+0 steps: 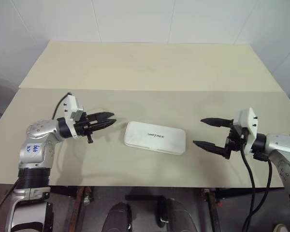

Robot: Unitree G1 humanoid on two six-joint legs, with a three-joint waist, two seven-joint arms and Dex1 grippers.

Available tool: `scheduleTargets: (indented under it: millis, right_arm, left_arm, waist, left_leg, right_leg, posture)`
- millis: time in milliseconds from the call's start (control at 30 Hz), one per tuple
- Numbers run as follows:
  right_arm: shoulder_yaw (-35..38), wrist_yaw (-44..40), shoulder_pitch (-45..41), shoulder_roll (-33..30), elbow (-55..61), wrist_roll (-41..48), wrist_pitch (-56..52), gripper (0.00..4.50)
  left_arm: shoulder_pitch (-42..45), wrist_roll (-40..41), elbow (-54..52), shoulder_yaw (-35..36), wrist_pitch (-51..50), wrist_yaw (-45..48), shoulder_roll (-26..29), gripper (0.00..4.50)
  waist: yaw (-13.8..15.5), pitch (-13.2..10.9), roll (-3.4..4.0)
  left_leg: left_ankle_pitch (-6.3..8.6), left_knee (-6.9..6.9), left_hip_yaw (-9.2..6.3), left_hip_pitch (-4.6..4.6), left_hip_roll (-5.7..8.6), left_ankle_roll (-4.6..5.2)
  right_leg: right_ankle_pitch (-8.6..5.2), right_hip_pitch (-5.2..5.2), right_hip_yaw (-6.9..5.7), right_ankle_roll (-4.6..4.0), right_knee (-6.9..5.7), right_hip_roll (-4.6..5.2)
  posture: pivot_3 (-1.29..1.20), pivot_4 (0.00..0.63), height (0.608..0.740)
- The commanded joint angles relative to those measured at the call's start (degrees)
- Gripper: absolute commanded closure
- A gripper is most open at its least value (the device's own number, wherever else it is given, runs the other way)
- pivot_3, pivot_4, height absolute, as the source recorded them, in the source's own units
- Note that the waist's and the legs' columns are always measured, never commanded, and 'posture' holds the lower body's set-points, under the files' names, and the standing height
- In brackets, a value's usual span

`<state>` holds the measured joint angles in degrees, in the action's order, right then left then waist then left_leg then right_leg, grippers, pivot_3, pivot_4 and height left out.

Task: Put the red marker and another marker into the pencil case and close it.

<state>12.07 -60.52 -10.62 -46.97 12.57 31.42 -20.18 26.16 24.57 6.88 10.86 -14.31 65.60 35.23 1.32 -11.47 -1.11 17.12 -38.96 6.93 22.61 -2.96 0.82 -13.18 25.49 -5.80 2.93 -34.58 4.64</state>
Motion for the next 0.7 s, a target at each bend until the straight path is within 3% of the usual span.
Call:
scheduleTargets:
  millis: [33, 233, 700]
  right_arm:
    - [4.46, -0.07, 0.76, -0.76, 0.13, 0.23, 2.7, 0.0]
    - [7.39, -1.06, 3.68, -0.99, -0.96, 0.33, 4.56, 0.0]
    - [6.67, -2.66, 4.03, -0.84, -4.71, -1.18, 7.42, 0.0]
  left_arm:
    - [-1.35, 2.96, -4.04, 1.05, -0.42, 0.9, 1.0, 2.12]
    - [-1.42, 3.25, -3.36, -0.18, 0.8, 1.89, 0.46, 0.05]
    - [0.77, 1.15, -0.06, -1.77, 6.84, 0.97, 0.07, 0.02]
  waist:
    - [0.06, 0.0, 0.0]
    - [0.05, 0.0, 0.0]
    - [-0.1, 0.0, 0.0]
  left_leg:
    - [0.0, 0.0, 0.01, 0.0, -0.01, 0.0]
    - [0.0, 0.0, 0.01, 0.0, 0.0, 0.0]
    - [-0.01, 0.02, 0.09, -0.08, -0.04, -0.03]
  right_leg:
    - [0.0, 0.0, 0.0, 0.0, 0.0, -0.01]
    - [0.0, 0.0, -0.01, 0.0, 0.01, -0.01]
    - [0.0, -0.01, 0.05, -0.01, -0.01, -0.05]
  posture:
    - [0.0, 0.15, 0.74]
    - [0.0, 0.15, 0.74]
    - [0.0, 0.15, 0.74]
